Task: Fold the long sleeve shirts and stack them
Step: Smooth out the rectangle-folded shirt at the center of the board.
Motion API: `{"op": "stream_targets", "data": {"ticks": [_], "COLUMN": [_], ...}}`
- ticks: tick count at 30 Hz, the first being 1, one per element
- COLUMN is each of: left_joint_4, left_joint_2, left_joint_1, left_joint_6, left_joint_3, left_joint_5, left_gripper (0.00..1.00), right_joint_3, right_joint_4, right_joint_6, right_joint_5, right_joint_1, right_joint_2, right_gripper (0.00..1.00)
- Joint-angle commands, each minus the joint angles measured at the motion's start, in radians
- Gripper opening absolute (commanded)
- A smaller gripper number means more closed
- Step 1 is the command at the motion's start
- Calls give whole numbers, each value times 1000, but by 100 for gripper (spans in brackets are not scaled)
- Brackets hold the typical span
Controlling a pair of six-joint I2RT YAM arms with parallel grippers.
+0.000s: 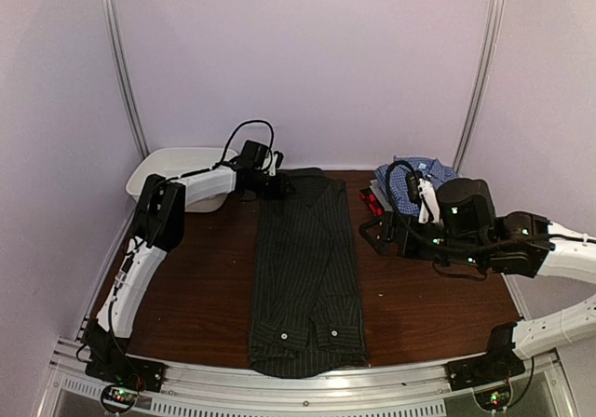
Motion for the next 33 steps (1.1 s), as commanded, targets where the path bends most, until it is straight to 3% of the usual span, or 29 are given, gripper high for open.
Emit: {"op": "stream_targets", "data": {"ticks": [1,11,16,22,28,33], "left_joint_4": [23,83,113,135,98,90], "left_joint_2": [-88,-204,-187,-129,-20,31], "left_joint_1": [11,-21,-33,-33,-30,-13], "left_joint_6": [36,37,17,-2,-12,-28], "left_joint_3": [33,-145,-189,-177,-69,-17], "left_joint_5": [36,56,65,75,70,58], "left_gripper": [38,38,38,38,38,38], "right_joint_3": [-14,-21,-19,-31,-110,-150], "right_joint_4": [-13,15,39,82,159,155], "right_joint_6": [6,-14,-22,-46,-25,-4], "right_joint_5": [2,6,-26,-16,63,27], "right_joint_1": [-5,-5,-8,-12,-22,-57], "right_joint_2": [8,32,72,72,3,-31], "right_gripper": [100,100,100,100,100,100]}}
